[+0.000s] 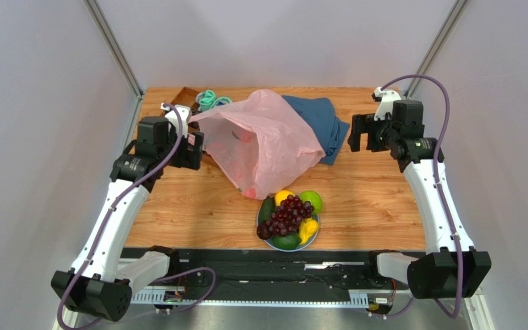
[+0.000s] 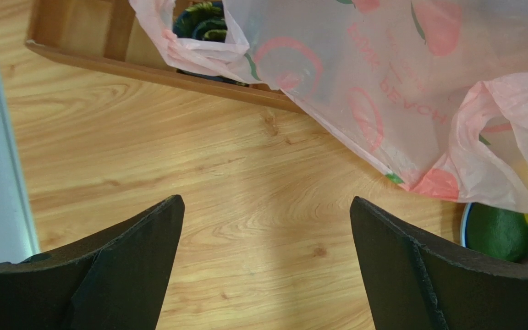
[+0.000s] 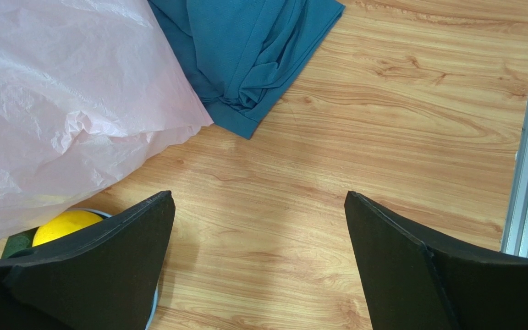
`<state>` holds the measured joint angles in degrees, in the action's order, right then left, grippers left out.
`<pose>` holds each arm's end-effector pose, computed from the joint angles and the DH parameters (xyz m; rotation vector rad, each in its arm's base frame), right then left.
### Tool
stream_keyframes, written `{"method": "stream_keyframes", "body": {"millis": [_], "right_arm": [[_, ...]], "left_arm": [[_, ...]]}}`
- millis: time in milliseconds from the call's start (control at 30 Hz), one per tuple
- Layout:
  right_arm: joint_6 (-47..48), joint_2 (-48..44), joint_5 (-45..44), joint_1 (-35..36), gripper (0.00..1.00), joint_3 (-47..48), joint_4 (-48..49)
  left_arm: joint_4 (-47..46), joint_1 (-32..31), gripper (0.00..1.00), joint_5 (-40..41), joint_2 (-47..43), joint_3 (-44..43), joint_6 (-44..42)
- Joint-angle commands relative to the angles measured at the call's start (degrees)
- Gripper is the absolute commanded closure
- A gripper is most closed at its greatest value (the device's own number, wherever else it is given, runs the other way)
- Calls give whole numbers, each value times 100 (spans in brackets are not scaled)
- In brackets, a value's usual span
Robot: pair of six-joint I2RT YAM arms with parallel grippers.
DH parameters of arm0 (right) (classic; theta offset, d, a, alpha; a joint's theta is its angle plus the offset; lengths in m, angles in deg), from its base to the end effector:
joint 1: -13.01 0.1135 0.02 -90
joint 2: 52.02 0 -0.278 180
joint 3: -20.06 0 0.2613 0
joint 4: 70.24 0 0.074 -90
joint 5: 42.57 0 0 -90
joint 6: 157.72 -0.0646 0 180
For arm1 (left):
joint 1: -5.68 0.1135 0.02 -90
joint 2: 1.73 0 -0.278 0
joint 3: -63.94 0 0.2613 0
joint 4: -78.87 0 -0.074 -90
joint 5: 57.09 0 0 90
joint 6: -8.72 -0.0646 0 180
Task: Take the fake fruits out of the plastic bag
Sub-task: Reset both arms
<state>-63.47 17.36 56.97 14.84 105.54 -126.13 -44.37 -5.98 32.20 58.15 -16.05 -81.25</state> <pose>0.2785 0.0196 0.3580 -0.2079 2.2495 0.1660 0.2320 -0.0487 0.3611 0.2311 2.2012 -0.1269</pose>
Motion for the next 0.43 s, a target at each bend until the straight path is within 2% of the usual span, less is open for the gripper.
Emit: {"method": "stream_keyframes", "body": {"millis": [0, 400], "right_arm": [[-197, -4, 109, 20, 0, 171, 209], [-355, -21, 470, 20, 0, 22, 306]], "left_arm": [[-1210, 58, 1, -437, -81, 404, 630], [-1439, 103, 1, -395, 182, 265, 190]]}}
